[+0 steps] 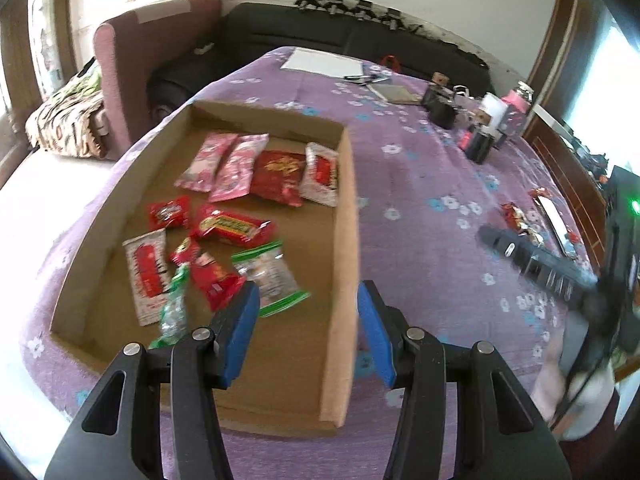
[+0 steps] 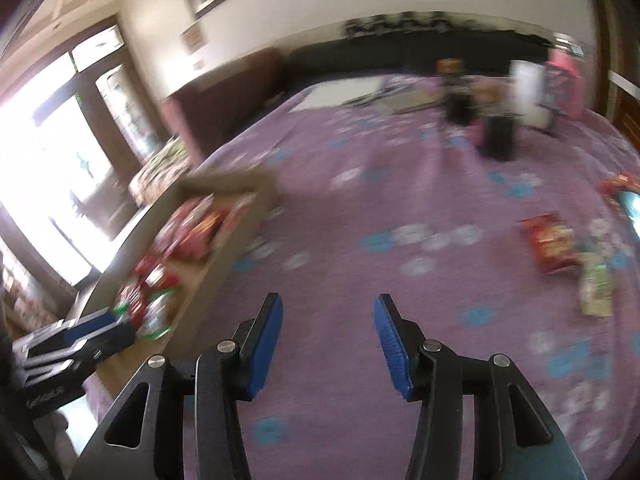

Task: Organize snacks
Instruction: 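Grasp red foil snack bag with left tool while right grasps green-white candy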

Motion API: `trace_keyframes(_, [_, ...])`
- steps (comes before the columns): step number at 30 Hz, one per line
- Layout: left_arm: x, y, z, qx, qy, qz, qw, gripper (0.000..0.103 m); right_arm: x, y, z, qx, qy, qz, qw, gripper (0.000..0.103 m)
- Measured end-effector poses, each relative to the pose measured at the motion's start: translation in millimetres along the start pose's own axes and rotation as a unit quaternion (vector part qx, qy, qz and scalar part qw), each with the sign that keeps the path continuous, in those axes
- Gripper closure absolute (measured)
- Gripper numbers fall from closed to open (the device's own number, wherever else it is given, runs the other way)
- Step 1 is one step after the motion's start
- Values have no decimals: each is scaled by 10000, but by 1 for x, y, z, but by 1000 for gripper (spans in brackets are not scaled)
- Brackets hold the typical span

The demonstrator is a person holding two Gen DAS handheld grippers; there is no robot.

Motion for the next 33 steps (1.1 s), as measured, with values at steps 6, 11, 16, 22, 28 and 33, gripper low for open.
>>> trace_keyframes(6, [29,6,-9,-174,-371,-223,9989,54,131,24,-13,-105,-916,-1175,9888,48])
trace_keyframes(11, [63,20,-32,-443,-869,-249,9949,54,195,9,-25,-303,-1243,-1655,9779,48])
trace_keyframes(16, [110,39,-66,-728,-1218,-396,9891,54,198,6,-35,-351,-1292,-1493,9797,49])
trace_keyframes(22, [163,59,-118,-1073,-1750,-424,9778,54,195,4,-43,-306,-1441,-1283,9807,69])
trace_keyframes(28, [204,67,-167,-1277,-1979,-400,9710,54,201,2,-45,-328,-1525,-1307,9791,80])
trace_keyframes(33, [225,70,-207,-1427,-1962,-341,9695,54,211,-2,-41,-455,-1551,-1493,9755,80])
Point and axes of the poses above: each gripper's, at about its wrist camera, not at the fingertips, and z roughly against the way its jaws point, x to its right, y to its top, the point moved 5 cm from there along -z, roughly the way its jaws point, and after that the axes turned 15 degrees about -y, right-handed, at the moved point
